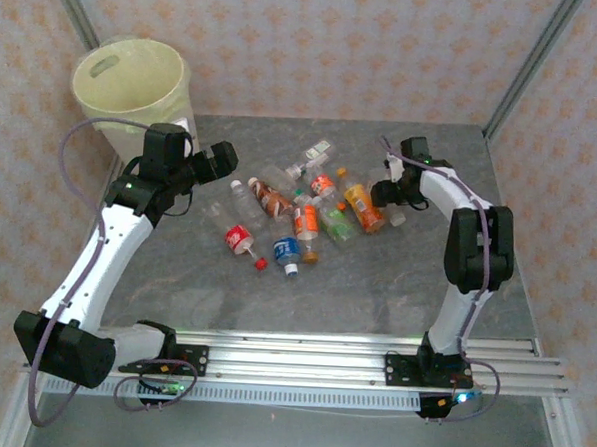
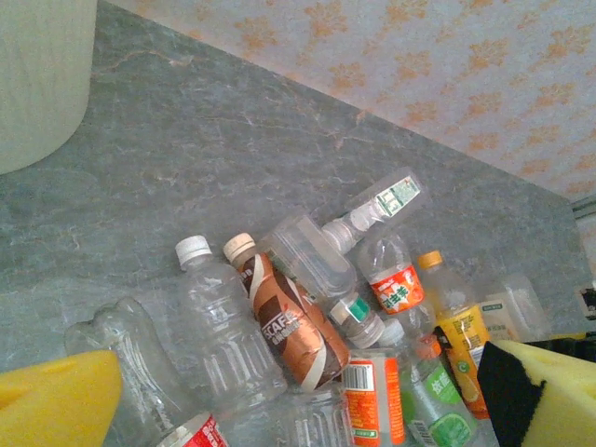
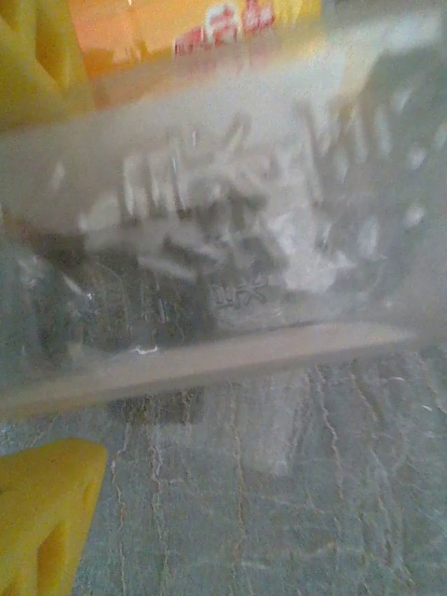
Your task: Put the plastic bottles in the bin
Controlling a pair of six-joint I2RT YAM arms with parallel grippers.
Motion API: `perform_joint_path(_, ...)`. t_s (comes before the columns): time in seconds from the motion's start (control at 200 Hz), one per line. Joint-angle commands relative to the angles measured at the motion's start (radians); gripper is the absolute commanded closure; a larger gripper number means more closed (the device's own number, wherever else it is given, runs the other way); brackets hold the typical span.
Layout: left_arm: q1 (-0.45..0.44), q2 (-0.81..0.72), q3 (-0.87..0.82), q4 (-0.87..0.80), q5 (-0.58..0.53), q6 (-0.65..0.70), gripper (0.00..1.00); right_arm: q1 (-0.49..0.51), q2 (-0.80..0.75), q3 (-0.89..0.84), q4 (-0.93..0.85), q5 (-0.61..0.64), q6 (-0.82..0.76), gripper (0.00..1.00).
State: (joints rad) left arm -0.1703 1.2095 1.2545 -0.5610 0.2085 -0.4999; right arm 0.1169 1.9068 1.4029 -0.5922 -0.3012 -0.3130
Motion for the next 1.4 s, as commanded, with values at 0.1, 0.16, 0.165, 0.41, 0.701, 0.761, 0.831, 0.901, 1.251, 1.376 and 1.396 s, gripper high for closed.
perform_joint_path(0.1,0.000,-0.013,-0.017,-0.024,0.014,0.007,0.00,-0.002,0.026,0.001,-0.025,0.079,-0.019,0.30)
perform_joint_path(0.16,0.001,-0.013,-0.023,-0.024,0.014,0.009,0.00,-0.003,0.030,-0.004,-0.025,0.082,-0.016,0.33)
perform_joint_path(0.165,0.000,-0.013,-0.023,-0.024,0.013,0.010,0.00,-0.002,0.030,-0.004,-0.025,0.082,-0.015,0.33)
perform_joint_path(0.41,0.000,0.002,-0.028,-0.009,0.044,0.011,0.00,-0.002,-0.011,-0.042,0.029,0.120,0.026,0.45)
perform_joint_path(0.701,-0.001,0.004,-0.045,0.033,0.097,0.008,0.00,-0.002,-0.123,-0.110,0.104,0.154,0.125,0.61)
perform_joint_path(0.761,-0.001,0.005,-0.051,0.047,0.120,0.010,0.00,-0.002,-0.158,-0.127,0.115,0.156,0.153,0.63)
perform_joint_path(0.831,-0.001,0.008,-0.053,0.061,0.156,0.015,0.00,0.000,-0.207,-0.151,0.132,0.158,0.190,0.66)
perform_joint_path(0.901,-0.001,0.010,-0.056,0.081,0.193,0.016,0.00,0.003,-0.268,-0.176,0.146,0.151,0.228,0.69)
perform_joint_path(1.251,-0.002,0.012,-0.092,0.266,0.425,-0.021,0.00,0.102,-0.521,-0.227,0.243,-0.143,0.386,0.75)
perform_joint_path(1.376,-0.003,0.012,-0.096,0.312,0.499,-0.028,0.00,0.161,-0.561,-0.232,0.320,-0.234,0.472,0.75)
perform_joint_path(1.396,-0.003,0.012,-0.096,0.318,0.512,-0.029,0.00,0.171,-0.566,-0.235,0.336,-0.244,0.487,0.75)
